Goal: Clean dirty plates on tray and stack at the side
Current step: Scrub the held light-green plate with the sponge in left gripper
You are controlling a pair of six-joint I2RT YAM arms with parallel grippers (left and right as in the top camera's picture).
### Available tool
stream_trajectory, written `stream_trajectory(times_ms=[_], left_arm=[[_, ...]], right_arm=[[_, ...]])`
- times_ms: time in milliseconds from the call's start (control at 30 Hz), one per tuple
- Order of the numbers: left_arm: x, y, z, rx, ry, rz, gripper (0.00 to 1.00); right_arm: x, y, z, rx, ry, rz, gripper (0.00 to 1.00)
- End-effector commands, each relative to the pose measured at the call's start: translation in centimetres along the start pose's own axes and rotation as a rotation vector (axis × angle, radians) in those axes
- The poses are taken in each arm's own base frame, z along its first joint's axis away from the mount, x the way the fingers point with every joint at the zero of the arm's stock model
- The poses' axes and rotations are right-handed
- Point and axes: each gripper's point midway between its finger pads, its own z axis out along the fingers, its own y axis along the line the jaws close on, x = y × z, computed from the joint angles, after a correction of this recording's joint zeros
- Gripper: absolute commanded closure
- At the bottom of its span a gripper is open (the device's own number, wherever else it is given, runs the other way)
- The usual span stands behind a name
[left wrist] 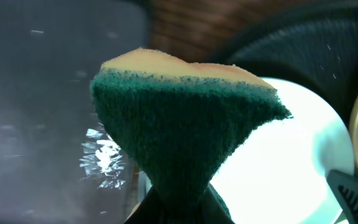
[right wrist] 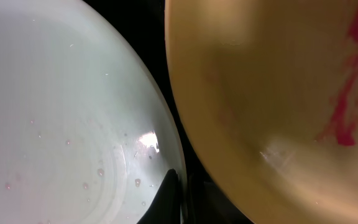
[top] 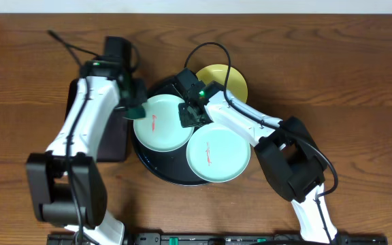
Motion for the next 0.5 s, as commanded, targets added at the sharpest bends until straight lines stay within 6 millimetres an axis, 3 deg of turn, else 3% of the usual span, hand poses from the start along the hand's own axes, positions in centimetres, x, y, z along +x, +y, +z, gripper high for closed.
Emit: stream_trajectory(times_ms=[0,267,367,467], left_arm=[[1.7,-1.8,2.6,-0.009,0.078,0.030,0.93],[4.4,-4.0,6.7,0.024,0.210,0.072,0.93],[4.7,-4.2,6.9,0.036,0.229,0.076,0.93],[5.3,-5.1,6.7,0.110,0.252,0.192,0.92]], right_arm=[[0.6,-0.3,1.2,0.021,0.023,-0.029,0.99],[0.8,-0.4,1.2,0.027,0.032,-0.028,0.99],[0.8,-0.4,1.2,0.027,0.032,-0.029,0.99],[0.8,-0.4,1.2,0.027,0.032,-0.037,0.99]])
